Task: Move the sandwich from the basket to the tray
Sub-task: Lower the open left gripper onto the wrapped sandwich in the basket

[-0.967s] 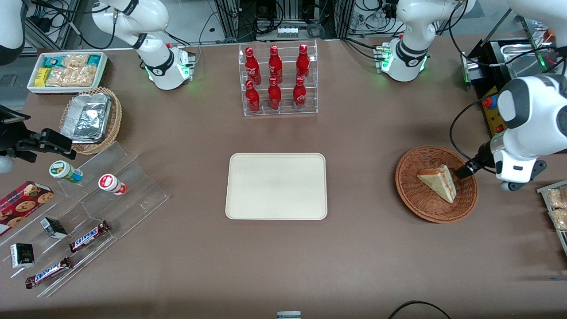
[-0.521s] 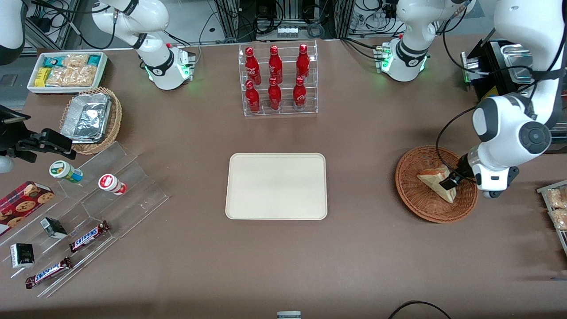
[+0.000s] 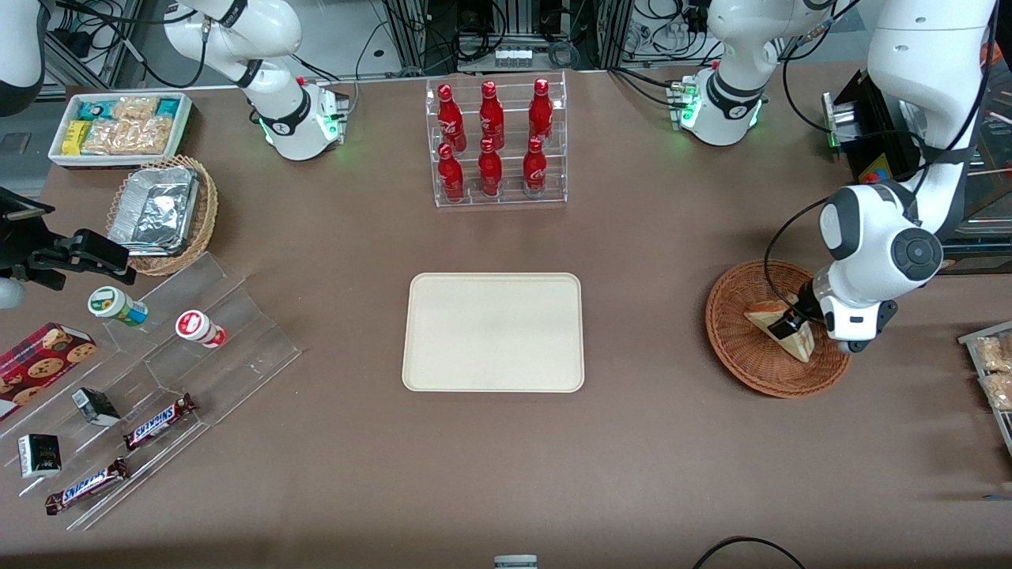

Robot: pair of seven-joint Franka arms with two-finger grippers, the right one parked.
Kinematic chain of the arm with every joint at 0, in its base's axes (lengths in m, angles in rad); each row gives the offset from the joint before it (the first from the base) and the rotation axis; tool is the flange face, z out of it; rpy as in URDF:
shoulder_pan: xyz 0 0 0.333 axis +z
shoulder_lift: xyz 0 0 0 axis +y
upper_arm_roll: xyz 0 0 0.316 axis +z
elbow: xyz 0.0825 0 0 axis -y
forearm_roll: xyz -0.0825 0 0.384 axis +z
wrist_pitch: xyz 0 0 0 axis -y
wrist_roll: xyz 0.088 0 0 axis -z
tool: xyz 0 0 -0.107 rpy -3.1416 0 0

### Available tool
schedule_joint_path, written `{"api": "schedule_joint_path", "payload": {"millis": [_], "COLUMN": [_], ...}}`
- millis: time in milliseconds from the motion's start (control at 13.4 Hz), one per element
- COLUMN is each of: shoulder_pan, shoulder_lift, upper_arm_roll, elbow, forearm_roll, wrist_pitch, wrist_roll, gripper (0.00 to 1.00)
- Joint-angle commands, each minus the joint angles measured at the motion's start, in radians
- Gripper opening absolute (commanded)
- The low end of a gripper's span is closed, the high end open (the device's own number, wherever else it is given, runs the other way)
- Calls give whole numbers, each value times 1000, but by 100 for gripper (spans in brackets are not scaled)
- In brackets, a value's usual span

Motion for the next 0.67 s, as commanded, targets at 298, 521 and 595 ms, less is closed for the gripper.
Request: {"api": "schedule_joint_path", "payload": {"millis": [298,521,595], "shoulder_pan": [-8,-8,-8], "shoulder_lift": [12,-29,-43], "upper_arm_roll": [2,2,2], "elbow": [-1,7,16], "forearm_roll": [10,18,56], "wrist_pitch": [7,-45,-74], "wrist_roll": [-10,-5,-3], "gripper": [55,45,45]}}
